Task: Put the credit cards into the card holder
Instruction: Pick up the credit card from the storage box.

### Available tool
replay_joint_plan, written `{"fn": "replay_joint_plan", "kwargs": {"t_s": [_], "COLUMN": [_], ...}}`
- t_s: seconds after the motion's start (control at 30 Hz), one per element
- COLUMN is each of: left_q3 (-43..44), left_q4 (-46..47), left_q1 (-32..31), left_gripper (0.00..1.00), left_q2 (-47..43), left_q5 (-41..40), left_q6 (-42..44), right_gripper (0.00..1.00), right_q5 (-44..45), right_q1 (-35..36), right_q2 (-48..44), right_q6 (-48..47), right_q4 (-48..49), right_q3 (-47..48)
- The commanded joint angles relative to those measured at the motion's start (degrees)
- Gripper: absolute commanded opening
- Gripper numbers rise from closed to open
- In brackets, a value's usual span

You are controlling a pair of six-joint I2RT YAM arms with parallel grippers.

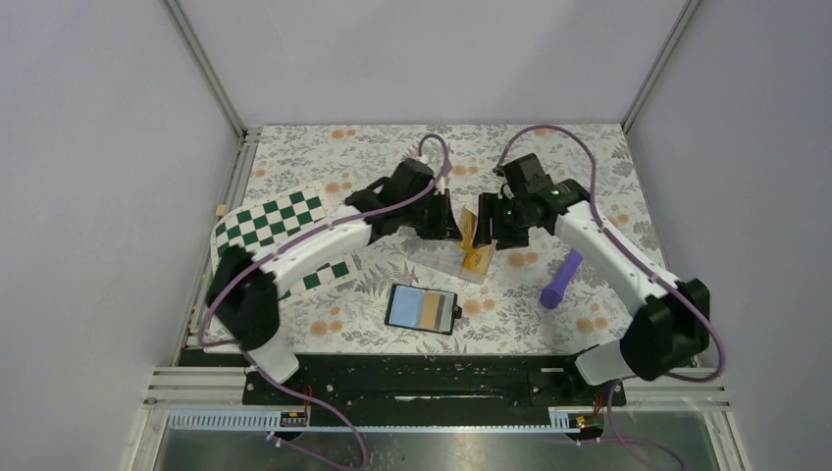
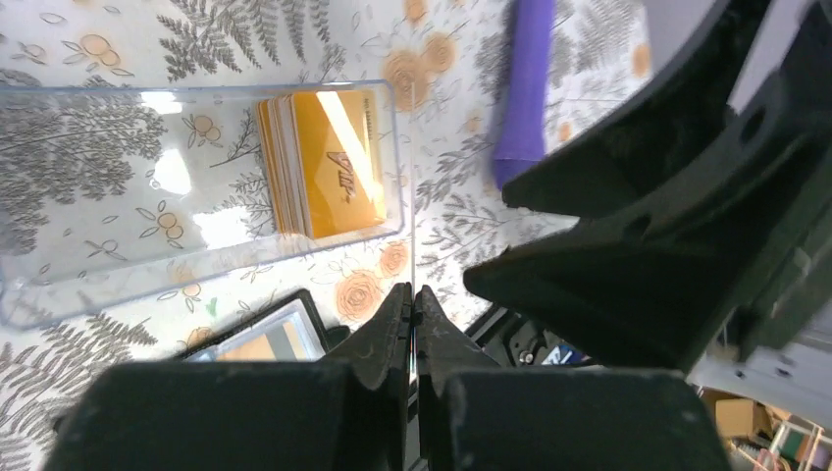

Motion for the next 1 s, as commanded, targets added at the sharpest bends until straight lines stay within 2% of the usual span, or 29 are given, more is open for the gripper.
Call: {"fn": "replay_joint_plan", "kwargs": {"t_s": [0.0,0.1,0.23,0.37,0.57,0.7,0.77,0.97], "left_q3": [-8.23,-16.44,-27.42,-38.16,-53.62,-57.14,-57.20,-57.19], "left_q4": [3.60,6.78,10.85,17.78,37.06,39.14,38.17,40.51], "left_q1": [1.24,2.00,2.14,2.16,2.13,2.18,2.15,2.05], "left_gripper": [0.00,0.00,0.00,0.00,0.00,0.00,0.00,0.00], "left_q2": [-13.70,-22.02,-33.31,-43.18,-53.53,-56.37,-57.05,-56.60], "left_q5": [-4.30,-4.30,-1.58,3.43,10.21,11.66,11.72,11.95], "left_q6": [-1.05,-3.39,-6.29,-12.99,-28.47,-31.14,-30.89,-31.94], "right_gripper": [0.68,0.74,0.71,0.65,0.61,0.59,0.58,0.53], "right_q5": [-2.09,-8.19,-19.07,-28.10,-35.87,-39.52,-39.75,-41.07], "right_q1": [0.39,0.39,0.47,1.80,7.01,7.85,7.86,8.11], "right_q2": [-7.81,-11.18,-16.02,-19.46,-19.16,-18.27,-18.20,-15.70], "right_q6": [0.16,1.20,5.58,13.53,25.44,37.27,41.14,40.95], "right_q4": [-1.38,0.09,6.60,19.92,39.85,59.10,65.63,65.52], "right_q3": [2.32,0.34,-6.32,-15.48,-26.41,-32.42,-34.43,-34.22]}}
